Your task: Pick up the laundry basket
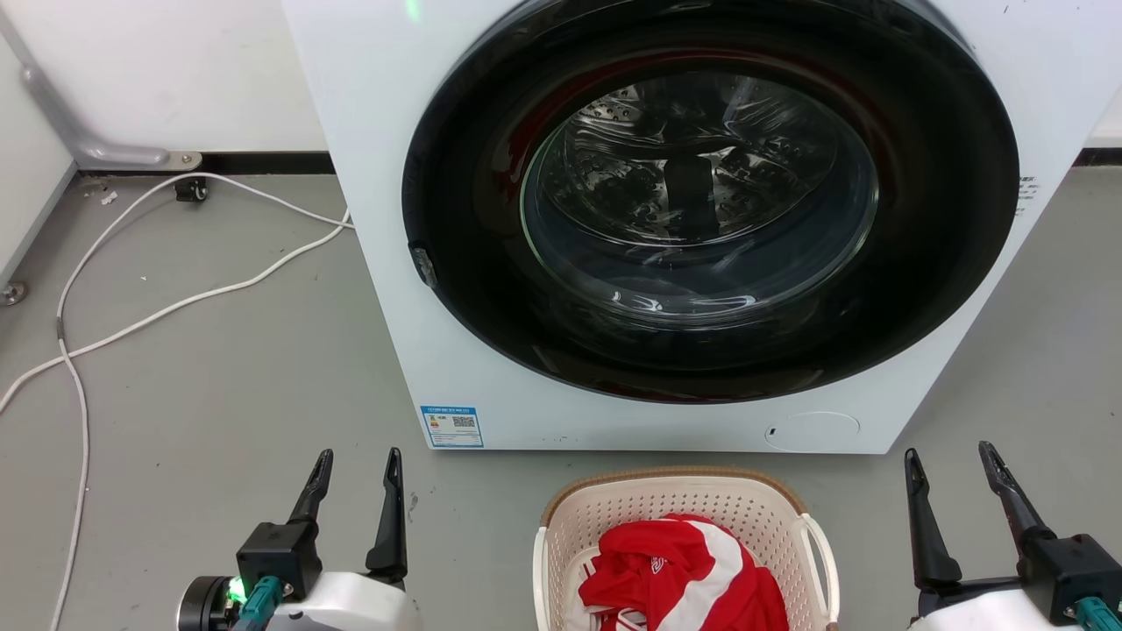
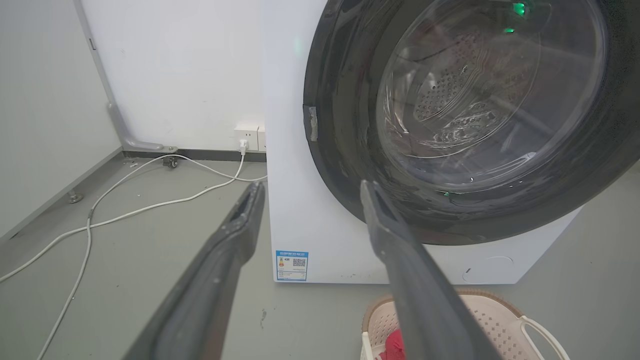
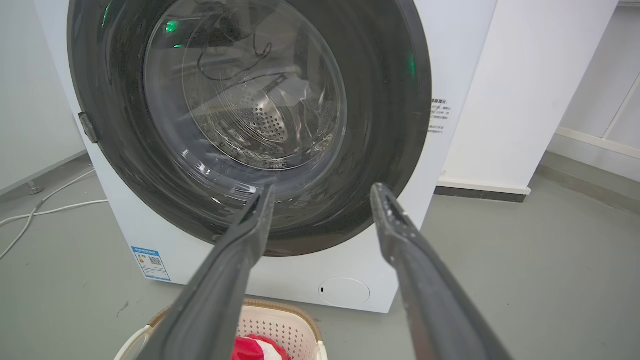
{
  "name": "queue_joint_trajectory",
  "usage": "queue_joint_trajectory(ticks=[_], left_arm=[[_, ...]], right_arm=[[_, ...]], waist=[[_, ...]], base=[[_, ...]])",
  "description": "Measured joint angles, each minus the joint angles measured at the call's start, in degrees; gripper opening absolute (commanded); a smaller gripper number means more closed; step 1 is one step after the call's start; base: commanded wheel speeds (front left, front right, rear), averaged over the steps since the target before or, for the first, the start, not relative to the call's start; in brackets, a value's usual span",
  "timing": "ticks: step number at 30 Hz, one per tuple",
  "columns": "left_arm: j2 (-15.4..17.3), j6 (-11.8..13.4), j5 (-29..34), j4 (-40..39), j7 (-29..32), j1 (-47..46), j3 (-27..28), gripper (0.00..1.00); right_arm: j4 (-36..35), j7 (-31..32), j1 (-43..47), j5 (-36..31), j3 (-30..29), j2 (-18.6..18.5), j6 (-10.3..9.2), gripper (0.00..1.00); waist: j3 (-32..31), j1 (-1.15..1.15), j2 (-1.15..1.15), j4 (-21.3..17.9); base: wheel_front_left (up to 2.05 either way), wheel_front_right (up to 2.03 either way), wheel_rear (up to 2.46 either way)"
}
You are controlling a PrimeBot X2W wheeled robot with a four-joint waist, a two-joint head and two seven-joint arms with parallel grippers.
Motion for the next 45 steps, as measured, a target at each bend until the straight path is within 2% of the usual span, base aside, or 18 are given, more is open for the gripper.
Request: queue_joint_trajectory(ticks=[15, 28, 31, 32, 35, 45], left_arm=[[0.0, 0.8, 0.3, 2.3, 0.0, -0.1, -1.5, 1.00], [0.0, -0.1, -1.7, 12.0, 0.0, -5.5, -7.2, 1.00], [0.0, -0.3, -2.7, 14.7, 0.0, -7.4, -8.7, 1.00], [0.0, -0.6, -3.2, 17.7, 0.0, -9.7, -10.3, 1.00], [0.0, -0.9, -3.8, 20.6, 0.0, -12.6, -11.6, 1.00], [0.0, -0.8, -5.7, 27.9, 0.0, -21.6, -12.7, 1.00]], right_arm=[[1.1, 0.0, 0.0, -0.6, -0.2, 0.0, 0.00, 1.00], [10.2, 0.0, -4.8, -3.4, -1.7, 0.0, 0.00, 1.00], [12.2, 0.0, -6.5, -4.4, -1.7, 0.0, 0.01, 1.00], [15.2, 0.0, -8.8, -5.3, -1.6, 0.0, 0.01, 1.00], [18.3, 0.0, -12.1, -5.6, -1.1, -0.1, 0.01, 1.00], [26.2, 0.0, -23.0, -8.0, -0.4, -0.1, 0.01, 1.00]], waist=[[0.9, 0.00, 0.00, -0.1], [6.5, 0.00, 0.00, -2.5], [8.3, 0.00, 0.00, -3.2], [10.6, 0.00, 0.00, -3.8], [13.4, 0.01, 0.00, -4.3], [25.1, 0.01, 0.00, -5.6]], base=[[0.00, 0.00, 0.00], [0.00, 0.00, 0.00], [0.00, 0.00, 0.00], [0.00, 0.00, 0.00], [0.00, 0.00, 0.00], [0.00, 0.00, 0.00]])
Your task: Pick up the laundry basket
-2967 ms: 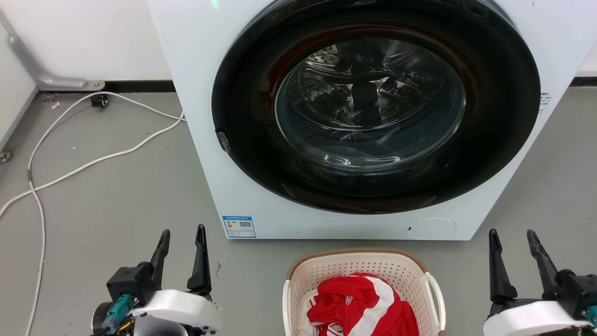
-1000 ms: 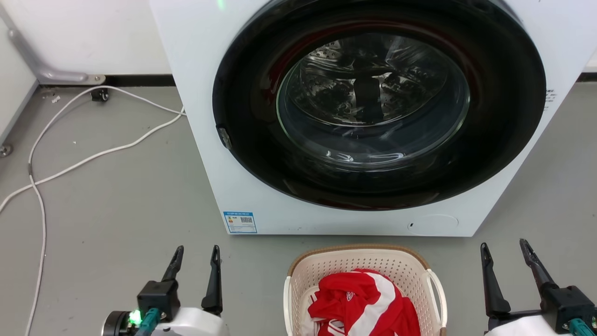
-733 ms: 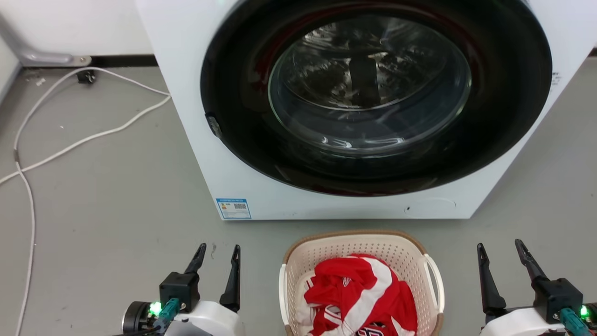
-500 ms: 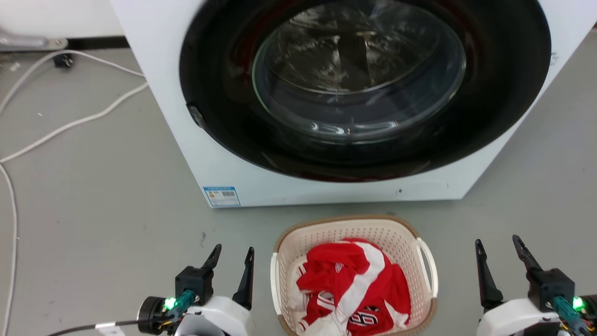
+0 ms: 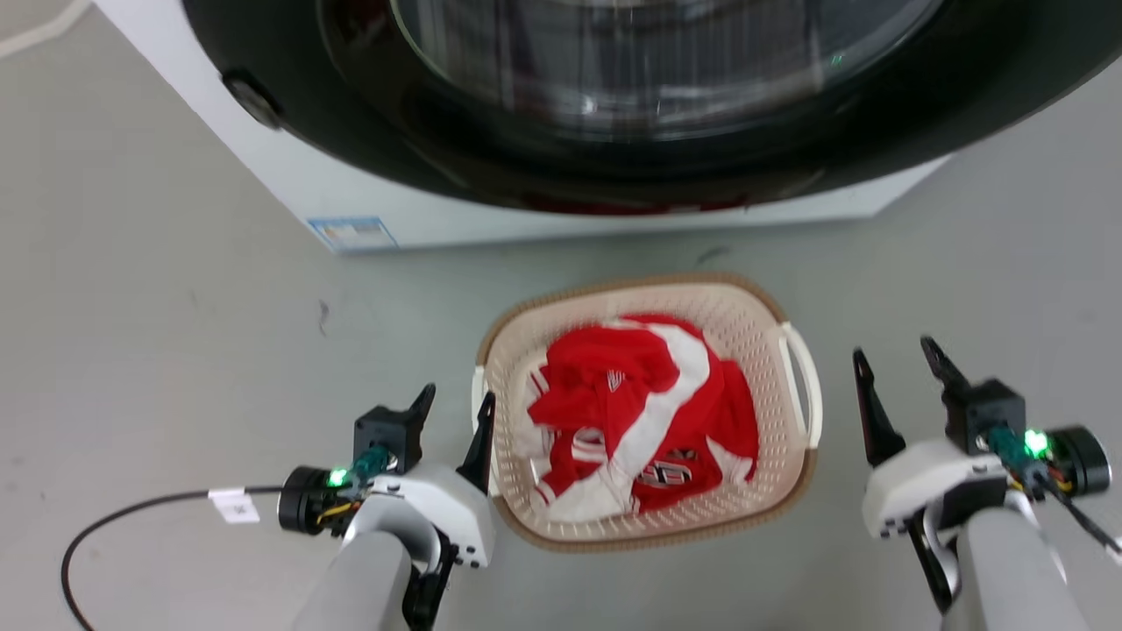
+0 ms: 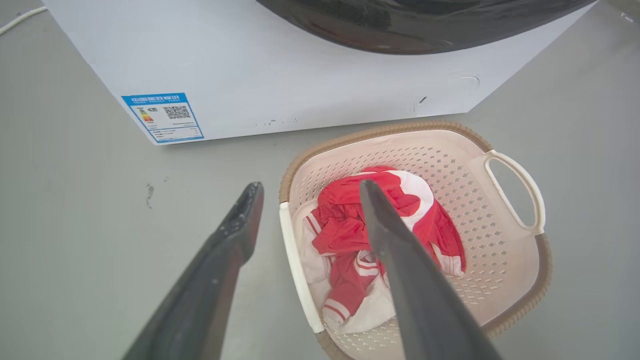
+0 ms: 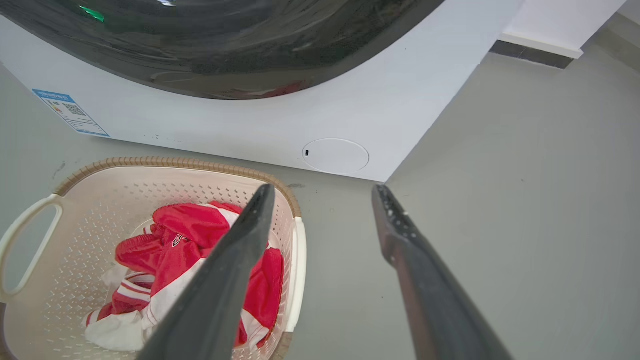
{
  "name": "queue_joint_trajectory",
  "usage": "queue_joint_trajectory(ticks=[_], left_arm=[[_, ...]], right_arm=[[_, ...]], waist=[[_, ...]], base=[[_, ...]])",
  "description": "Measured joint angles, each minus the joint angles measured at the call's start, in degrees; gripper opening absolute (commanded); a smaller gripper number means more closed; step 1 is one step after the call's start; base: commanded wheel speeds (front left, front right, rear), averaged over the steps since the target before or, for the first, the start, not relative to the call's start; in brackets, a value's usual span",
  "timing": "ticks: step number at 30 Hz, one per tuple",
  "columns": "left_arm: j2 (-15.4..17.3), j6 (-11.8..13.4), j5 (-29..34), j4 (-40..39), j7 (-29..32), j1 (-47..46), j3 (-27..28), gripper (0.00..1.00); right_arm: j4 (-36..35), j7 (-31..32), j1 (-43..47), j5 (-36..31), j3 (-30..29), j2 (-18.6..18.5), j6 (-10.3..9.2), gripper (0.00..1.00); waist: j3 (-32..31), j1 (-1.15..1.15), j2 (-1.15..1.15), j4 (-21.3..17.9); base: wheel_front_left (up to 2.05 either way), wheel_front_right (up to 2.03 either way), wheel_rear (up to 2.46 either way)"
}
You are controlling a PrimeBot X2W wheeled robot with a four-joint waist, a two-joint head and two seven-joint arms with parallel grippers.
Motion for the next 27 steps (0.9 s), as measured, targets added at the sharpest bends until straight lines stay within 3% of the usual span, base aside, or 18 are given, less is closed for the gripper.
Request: queue_joint_trajectory(ticks=[13, 27], left_arm=[[0.0, -0.8, -0.9, 6.1, 0.0, -7.6, -1.6, 1.00], [0.0, -1.0, 1.0, 8.0, 0.0, -13.9, -2.4, 1.00]], right_arm=[[10.2, 0.0, -10.0, -2.9, -0.7, 0.0, 0.00, 1.00], [18.5, 0.0, -18.0, -5.0, -1.1, 0.0, 0.00, 1.00]], waist=[[13.8, 0.00, 0.00, -0.6], [22.5, 0.00, 0.00, -0.9]], base=[[0.00, 0.00, 0.00], [0.00, 0.00, 0.00]])
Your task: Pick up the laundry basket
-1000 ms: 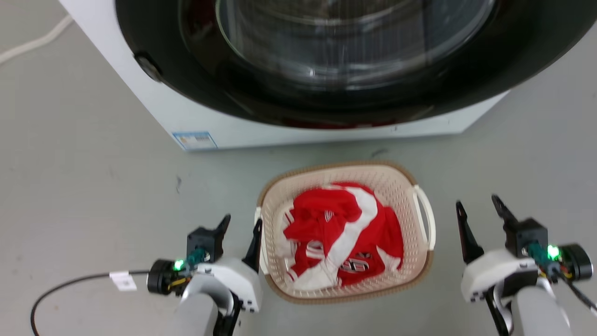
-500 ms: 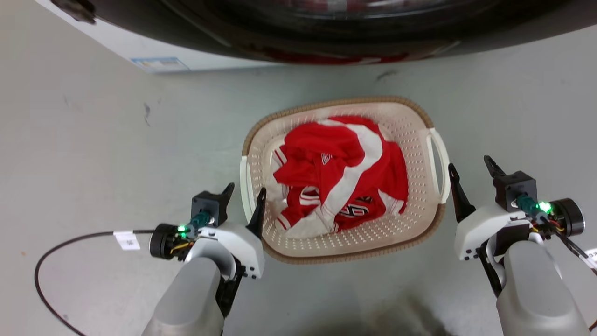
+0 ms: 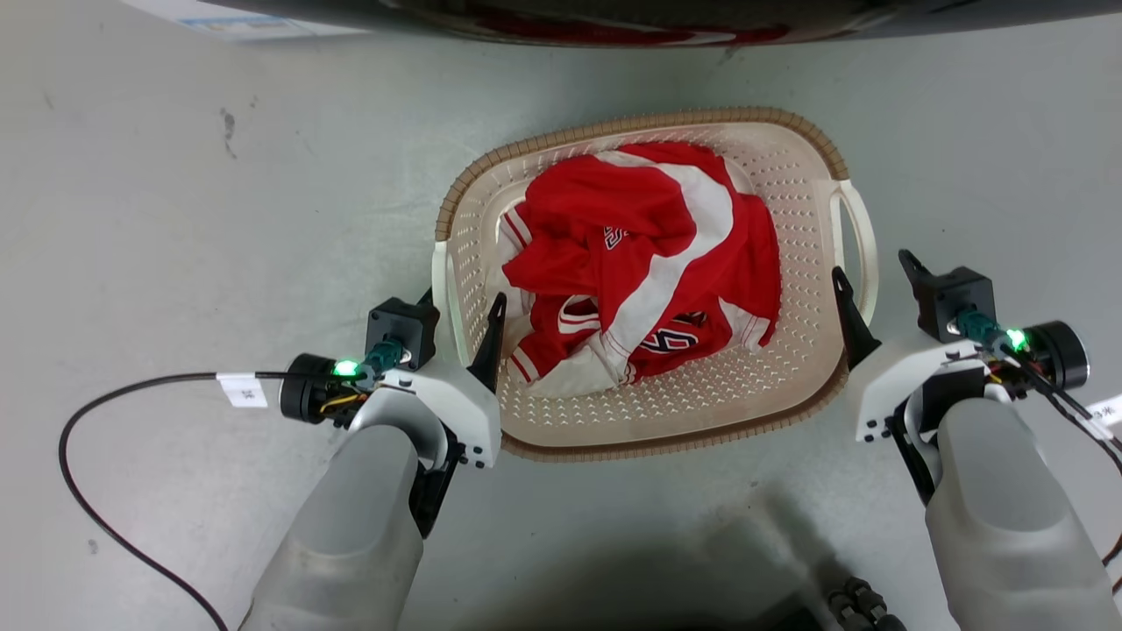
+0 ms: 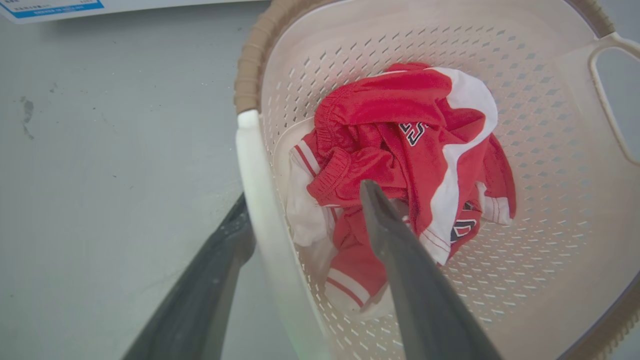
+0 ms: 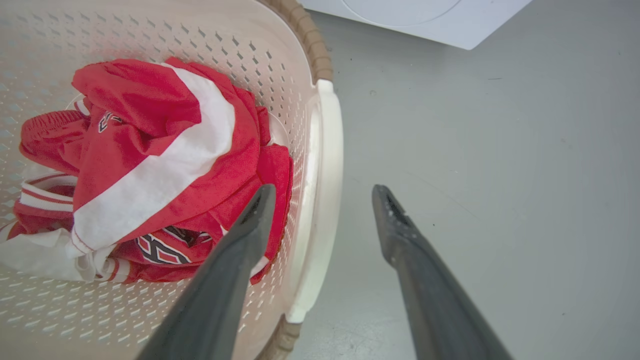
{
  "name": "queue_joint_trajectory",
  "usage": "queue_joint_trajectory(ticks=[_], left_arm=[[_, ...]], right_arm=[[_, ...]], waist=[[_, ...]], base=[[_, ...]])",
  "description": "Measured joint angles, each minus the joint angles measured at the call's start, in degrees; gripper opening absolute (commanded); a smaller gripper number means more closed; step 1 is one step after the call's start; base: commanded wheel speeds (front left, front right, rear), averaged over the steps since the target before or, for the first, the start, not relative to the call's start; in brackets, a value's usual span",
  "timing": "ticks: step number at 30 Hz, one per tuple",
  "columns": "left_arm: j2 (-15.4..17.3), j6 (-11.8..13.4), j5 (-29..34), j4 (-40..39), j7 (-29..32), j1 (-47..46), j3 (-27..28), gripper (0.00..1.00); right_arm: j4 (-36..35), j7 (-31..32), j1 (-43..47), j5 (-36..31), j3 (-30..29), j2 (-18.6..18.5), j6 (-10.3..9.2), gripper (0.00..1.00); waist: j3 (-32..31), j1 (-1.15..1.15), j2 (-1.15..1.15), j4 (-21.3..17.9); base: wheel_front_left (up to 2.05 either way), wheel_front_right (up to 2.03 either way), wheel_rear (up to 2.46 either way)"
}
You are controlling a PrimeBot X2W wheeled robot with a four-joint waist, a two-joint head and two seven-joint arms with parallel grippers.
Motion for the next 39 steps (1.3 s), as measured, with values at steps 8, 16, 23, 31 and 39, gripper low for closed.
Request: queue_joint_trajectory(ticks=[8, 16, 23, 31, 39], left_arm=[[0.0, -0.1, 1.6, -0.5, -0.2, -2.4, 0.4, 1.00], [0.0, -0.3, 2.9, -1.6, -0.2, -3.8, 0.2, 1.00], [0.3, 0.0, 4.7, -0.9, -0.2, -4.8, -0.3, 0.00], [0.8, 0.0, 3.5, 0.7, 0.0, -6.0, -0.9, 0.00], [1.3, -0.6, 0.2, 5.1, 0.2, -3.8, -4.3, 0.00]], right_arm=[[2.6, 0.0, -3.4, 0.0, 0.6, 0.0, 0.00, 1.00], [5.9, 0.0, -5.8, 0.9, 2.1, 0.0, 0.01, 1.00], [8.8, 0.0, -7.5, 2.3, 4.0, -0.2, -0.12, 0.00], [8.9, 0.0, -7.6, 3.7, 6.1, -0.4, -0.02, 0.00], [9.2, 0.1, -5.2, 5.2, 9.9, -1.1, -0.36, 0.00]], waist=[[3.5, 0.00, 0.00, 0.2], [5.8, 0.00, 0.00, 0.4], [6.2, 0.00, 0.00, 0.2], [5.0, 0.00, 0.00, 0.3], [-0.8, 0.00, 0.00, 0.3]], base=[[0.00, 0.00, 0.00], [0.00, 0.00, 0.00], [0.00, 0.00, 0.00], [0.00, 0.00, 0.00], [0.00, 0.00, 0.00]])
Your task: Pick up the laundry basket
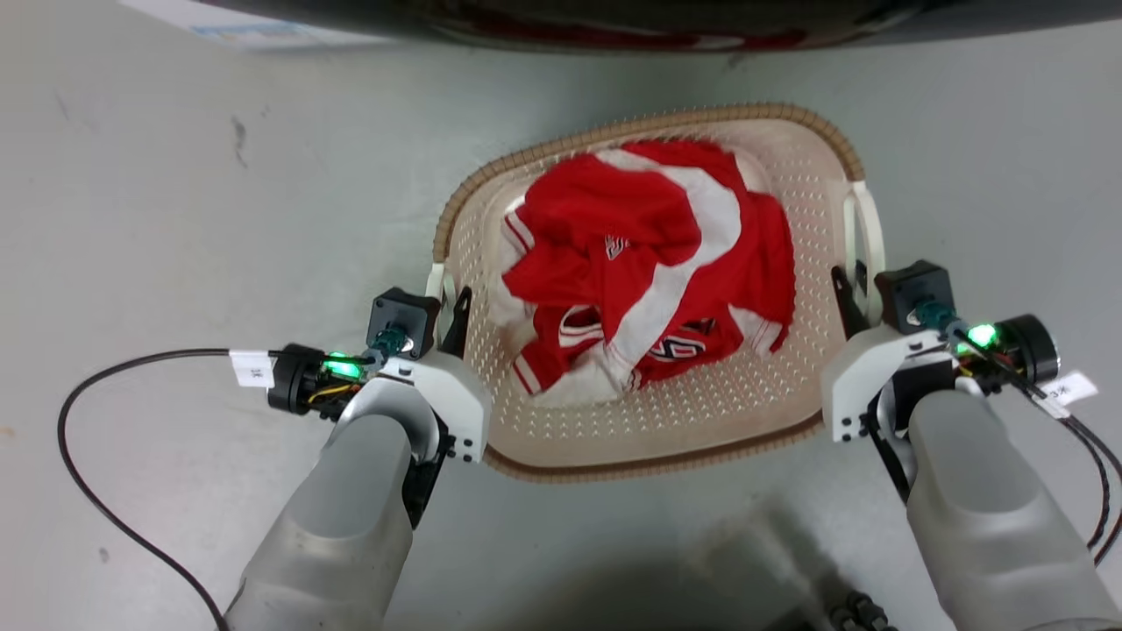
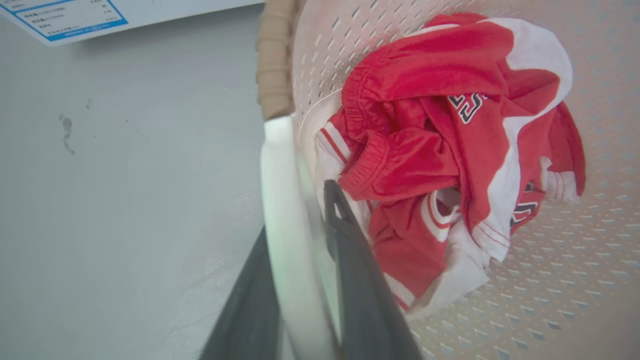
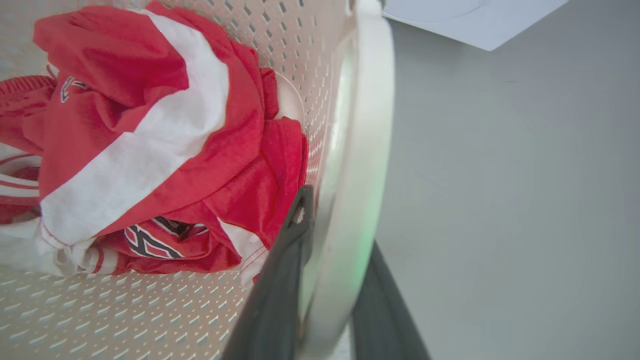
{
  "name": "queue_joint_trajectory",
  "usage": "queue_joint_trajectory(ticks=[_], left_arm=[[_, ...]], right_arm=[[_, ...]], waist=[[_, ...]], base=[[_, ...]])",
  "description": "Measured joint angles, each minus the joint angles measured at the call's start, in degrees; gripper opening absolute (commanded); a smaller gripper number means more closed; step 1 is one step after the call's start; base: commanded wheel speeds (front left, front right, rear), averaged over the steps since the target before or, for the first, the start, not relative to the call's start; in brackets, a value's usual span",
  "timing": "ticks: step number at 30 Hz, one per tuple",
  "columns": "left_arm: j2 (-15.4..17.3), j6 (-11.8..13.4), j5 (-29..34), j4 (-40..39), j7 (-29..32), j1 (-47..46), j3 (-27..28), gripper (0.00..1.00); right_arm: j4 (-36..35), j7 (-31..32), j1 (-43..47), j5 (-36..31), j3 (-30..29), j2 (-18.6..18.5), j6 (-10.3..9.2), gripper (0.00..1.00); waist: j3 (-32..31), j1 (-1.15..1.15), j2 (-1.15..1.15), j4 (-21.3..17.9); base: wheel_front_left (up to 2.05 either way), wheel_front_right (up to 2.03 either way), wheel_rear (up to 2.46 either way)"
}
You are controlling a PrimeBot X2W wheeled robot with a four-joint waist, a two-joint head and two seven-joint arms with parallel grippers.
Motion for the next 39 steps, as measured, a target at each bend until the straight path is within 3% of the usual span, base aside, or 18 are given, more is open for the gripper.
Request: queue_joint_trajectory(ticks=[20, 27, 39], left_arm=[[-0.7, -1.4, -11.3, 14.0, 0.3, 5.9, -6.4, 0.00], [-0.7, -1.7, -16.3, 15.6, 4.7, 7.2, -10.7, 0.00], [-0.5, -1.8, -23.4, 16.4, 14.9, 9.6, -17.7, 0.00]], right_arm=[[9.1, 0.0, 6.9, 1.0, 6.2, 0.6, 0.25, 0.00], [13.9, 0.5, 7.2, 2.2, 8.0, 0.7, 0.26, 0.00], [15.8, 11.3, 10.1, 13.3, 18.7, 0.5, 0.25, 0.00]], waist=[[-23.1, -0.01, 0.00, 2.3], [-29.6, -0.02, 0.01, 4.1], [-38.8, -0.01, 0.01, 5.3]], base=[[0.00, 0.00, 0.00], [0.00, 0.00, 0.00], [0.00, 0.00, 0.00]])
